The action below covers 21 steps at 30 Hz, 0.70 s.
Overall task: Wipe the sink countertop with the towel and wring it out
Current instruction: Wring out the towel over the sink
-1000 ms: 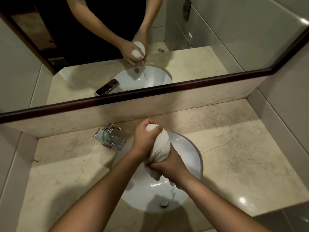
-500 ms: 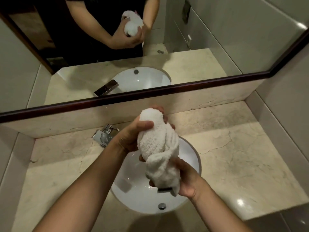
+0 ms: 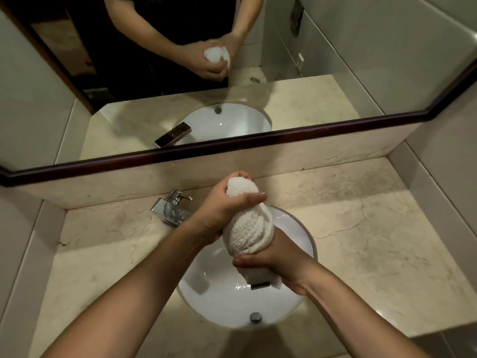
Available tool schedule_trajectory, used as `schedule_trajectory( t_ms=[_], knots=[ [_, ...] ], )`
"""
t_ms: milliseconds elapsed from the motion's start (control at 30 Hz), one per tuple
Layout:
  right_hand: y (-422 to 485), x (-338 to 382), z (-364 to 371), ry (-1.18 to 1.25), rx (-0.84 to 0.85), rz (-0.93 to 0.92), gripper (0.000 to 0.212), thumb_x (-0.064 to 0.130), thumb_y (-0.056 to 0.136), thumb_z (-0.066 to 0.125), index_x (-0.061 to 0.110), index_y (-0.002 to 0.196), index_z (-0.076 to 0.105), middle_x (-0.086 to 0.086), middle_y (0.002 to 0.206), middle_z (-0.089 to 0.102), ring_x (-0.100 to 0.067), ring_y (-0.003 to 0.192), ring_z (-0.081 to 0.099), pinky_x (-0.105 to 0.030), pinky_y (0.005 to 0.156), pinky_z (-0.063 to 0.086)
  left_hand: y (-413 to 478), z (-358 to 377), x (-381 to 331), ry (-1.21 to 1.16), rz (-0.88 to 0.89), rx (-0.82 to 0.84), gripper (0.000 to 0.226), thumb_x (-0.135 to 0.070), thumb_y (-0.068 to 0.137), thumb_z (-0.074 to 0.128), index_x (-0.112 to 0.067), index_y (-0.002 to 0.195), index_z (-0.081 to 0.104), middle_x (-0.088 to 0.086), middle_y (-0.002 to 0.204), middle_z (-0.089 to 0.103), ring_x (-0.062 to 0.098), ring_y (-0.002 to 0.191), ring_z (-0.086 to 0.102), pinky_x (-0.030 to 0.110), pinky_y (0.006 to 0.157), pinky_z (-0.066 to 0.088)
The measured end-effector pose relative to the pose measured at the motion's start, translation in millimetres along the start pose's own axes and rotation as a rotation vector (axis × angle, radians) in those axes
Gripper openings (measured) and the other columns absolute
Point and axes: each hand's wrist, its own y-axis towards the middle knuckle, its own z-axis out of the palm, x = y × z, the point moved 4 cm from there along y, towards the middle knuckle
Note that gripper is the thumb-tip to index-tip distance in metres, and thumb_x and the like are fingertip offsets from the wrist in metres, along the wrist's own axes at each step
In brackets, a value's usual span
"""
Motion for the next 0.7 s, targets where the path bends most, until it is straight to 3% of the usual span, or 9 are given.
schedule_trajectory(
  t_ms=[133, 267, 400, 500, 600, 700],
  knots=[
    [9, -10, 6, -0.147, -0.121, 0.005, 0.068, 0.003, 0.068, 0.093, 0.026, 0.124, 0.064, 0.010, 0.103, 0.078, -0.004, 0.095, 0.073, -0.021, 0.072, 0.059, -1, -7, 18, 0.102, 0.063, -0.259, 0.036, -0.027, 0.066, 0.088, -0.023, 0.088, 0.060, 0.017, 0.087, 0.064, 0.034, 0.078, 0.066, 0.042, 0.069, 0.058],
    [16, -24, 12, -0.158, -0.253, -0.032, 0.060, 0.006, 0.064, 0.092, 0.026, 0.114, 0.065, 0.004, 0.097, 0.077, -0.009, 0.087, 0.073, -0.022, 0.061, 0.056, 2, -8, 26, 0.235, 0.130, -0.356, 0.033, -0.018, 0.077, 0.085, -0.017, 0.087, 0.054, 0.005, 0.075, 0.060, 0.022, 0.070, 0.061, 0.035, 0.064, 0.054],
    [22, -29, 19, -0.151, -0.373, -0.018, 0.056, 0.008, 0.064, 0.086, 0.024, 0.112, 0.062, 0.000, 0.095, 0.075, -0.011, 0.075, 0.074, -0.032, 0.052, 0.061, 11, -10, 31, 0.404, 0.138, -0.462, 0.028, -0.014, 0.087, 0.081, -0.014, 0.094, 0.054, 0.002, 0.082, 0.061, 0.018, 0.075, 0.060, 0.031, 0.068, 0.053],
    [24, -32, 21, -0.127, -0.419, 0.025, 0.064, 0.013, 0.060, 0.085, 0.025, 0.115, 0.055, -0.004, 0.098, 0.073, -0.024, 0.078, 0.075, -0.051, 0.055, 0.064, 13, -11, 33, 0.439, 0.092, -0.508, 0.028, -0.020, 0.088, 0.079, -0.013, 0.102, 0.056, 0.002, 0.089, 0.061, 0.019, 0.081, 0.060, 0.028, 0.068, 0.050],
    [17, -29, 26, -0.135, -0.446, 0.008, 0.077, 0.017, 0.064, 0.089, 0.032, 0.124, 0.044, 0.002, 0.102, 0.070, -0.020, 0.074, 0.075, -0.048, 0.057, 0.065, 9, -10, 29, 0.407, 0.062, -0.502, 0.029, -0.024, 0.089, 0.079, -0.015, 0.104, 0.056, 0.001, 0.091, 0.063, 0.017, 0.083, 0.061, 0.026, 0.067, 0.049],
    [8, -25, 30, -0.216, -0.485, -0.041, 0.081, 0.031, 0.059, 0.094, 0.043, 0.121, 0.043, 0.011, 0.099, 0.070, -0.019, 0.063, 0.074, -0.045, 0.052, 0.063, 2, -4, 21, 0.386, 0.017, -0.486, 0.032, -0.031, 0.089, 0.080, -0.016, 0.106, 0.057, 0.003, 0.096, 0.064, 0.018, 0.087, 0.064, 0.025, 0.066, 0.051]
  ],
)
